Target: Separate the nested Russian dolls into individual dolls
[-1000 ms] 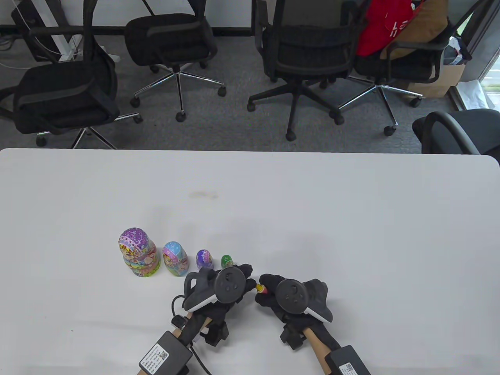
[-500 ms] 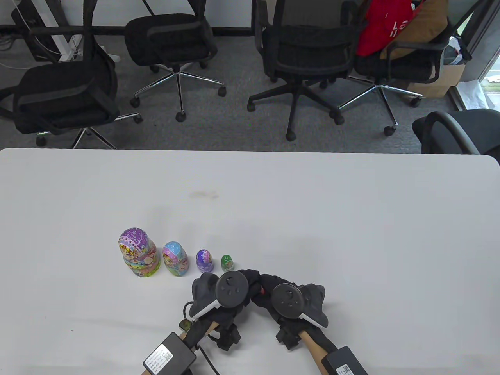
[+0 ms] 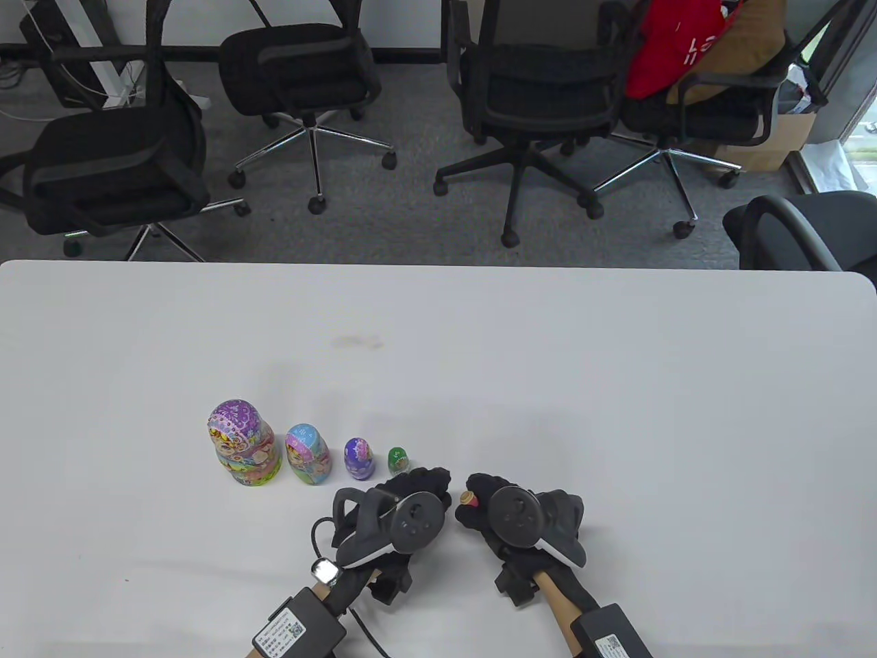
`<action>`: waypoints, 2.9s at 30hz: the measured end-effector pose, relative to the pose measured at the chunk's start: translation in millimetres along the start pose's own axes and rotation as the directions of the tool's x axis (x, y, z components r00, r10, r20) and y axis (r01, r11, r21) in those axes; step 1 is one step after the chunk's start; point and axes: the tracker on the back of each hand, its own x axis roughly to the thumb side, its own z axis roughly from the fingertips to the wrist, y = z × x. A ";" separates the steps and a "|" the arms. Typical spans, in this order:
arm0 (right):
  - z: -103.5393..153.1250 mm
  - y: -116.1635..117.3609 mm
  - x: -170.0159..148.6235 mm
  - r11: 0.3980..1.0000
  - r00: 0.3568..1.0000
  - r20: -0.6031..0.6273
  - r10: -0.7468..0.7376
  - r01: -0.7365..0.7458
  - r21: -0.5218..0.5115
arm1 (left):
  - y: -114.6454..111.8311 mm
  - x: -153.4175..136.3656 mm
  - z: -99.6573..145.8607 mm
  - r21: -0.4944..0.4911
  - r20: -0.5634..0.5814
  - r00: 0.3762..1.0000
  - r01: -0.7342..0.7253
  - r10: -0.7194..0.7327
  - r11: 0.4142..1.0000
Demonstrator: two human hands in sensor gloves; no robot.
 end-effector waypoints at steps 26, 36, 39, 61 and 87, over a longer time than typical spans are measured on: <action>-0.2 -5.1 -9.7 1.000 0.999 -0.034 0.001 -0.002 -0.027 | -41.3 23.0 2.6 -0.129 0.113 0.941 0.333 -0.320 0.934; 0.1 -5.4 -9.7 0.999 1.000 -0.029 0.004 -0.005 -0.032 | -14.8 1.9 -1.9 -0.112 -0.024 0.971 0.233 -0.237 0.966; 0.2 -5.2 -9.3 0.999 1.000 -0.027 0.007 -0.007 -0.031 | -19.5 -7.2 -3.7 -0.138 -0.043 0.960 0.268 -0.276 0.953; 1.4 -5.1 -6.7 1.000 1.000 -0.009 0.017 -0.017 -0.026 | -24.7 -20.3 -7.9 -0.225 -0.069 0.977 0.180 -0.200 0.958; 5.6 1.0 22.7 0.998 0.992 0.112 0.061 -0.057 -0.036 | 4.9 -16.7 -3.5 -0.063 -0.065 0.942 -0.332 0.328 0.941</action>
